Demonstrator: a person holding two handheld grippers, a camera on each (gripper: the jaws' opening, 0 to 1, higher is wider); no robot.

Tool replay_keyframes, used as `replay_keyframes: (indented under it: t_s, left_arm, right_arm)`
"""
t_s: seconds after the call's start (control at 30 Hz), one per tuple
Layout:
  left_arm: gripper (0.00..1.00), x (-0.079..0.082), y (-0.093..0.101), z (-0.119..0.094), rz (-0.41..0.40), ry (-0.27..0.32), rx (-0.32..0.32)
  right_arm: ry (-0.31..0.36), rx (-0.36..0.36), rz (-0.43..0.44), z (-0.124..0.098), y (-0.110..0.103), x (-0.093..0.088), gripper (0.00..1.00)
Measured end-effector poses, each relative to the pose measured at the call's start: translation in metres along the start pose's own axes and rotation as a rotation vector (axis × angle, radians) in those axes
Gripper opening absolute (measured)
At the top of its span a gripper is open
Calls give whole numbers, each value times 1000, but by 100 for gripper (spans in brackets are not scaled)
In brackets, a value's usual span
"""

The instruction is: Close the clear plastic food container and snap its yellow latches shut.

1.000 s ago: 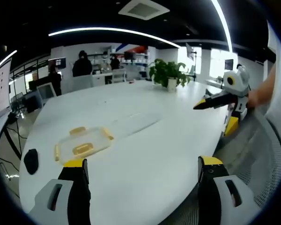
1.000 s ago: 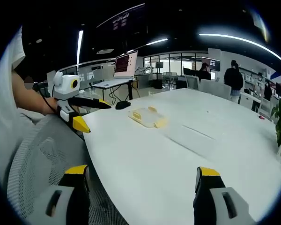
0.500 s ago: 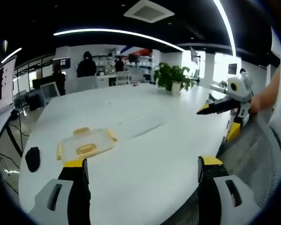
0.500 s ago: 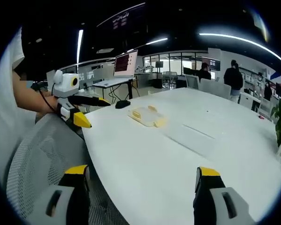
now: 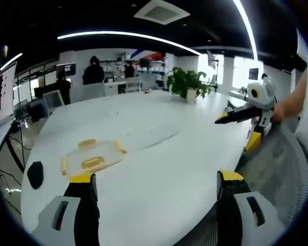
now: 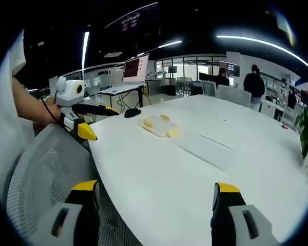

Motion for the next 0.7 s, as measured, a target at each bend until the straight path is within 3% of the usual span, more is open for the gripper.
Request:
replay_keyframes:
  t_s: [0.7]
  left_arm:
    - [95, -3, 21, 6, 49, -26, -124]
  right_arm:
    - [41, -113, 46, -7, 19, 5, 92]
Point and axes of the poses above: the point that each gripper's makers call its tool centre point, and the gripper's own axes: z roughly forward along the fingers, y roughly to its right, x roughly out of its top, the point moved 4 cm from there along -z, roughly backward along the fingers, and after that the axes turned 8 degrees about z, right-handed, at the moved point
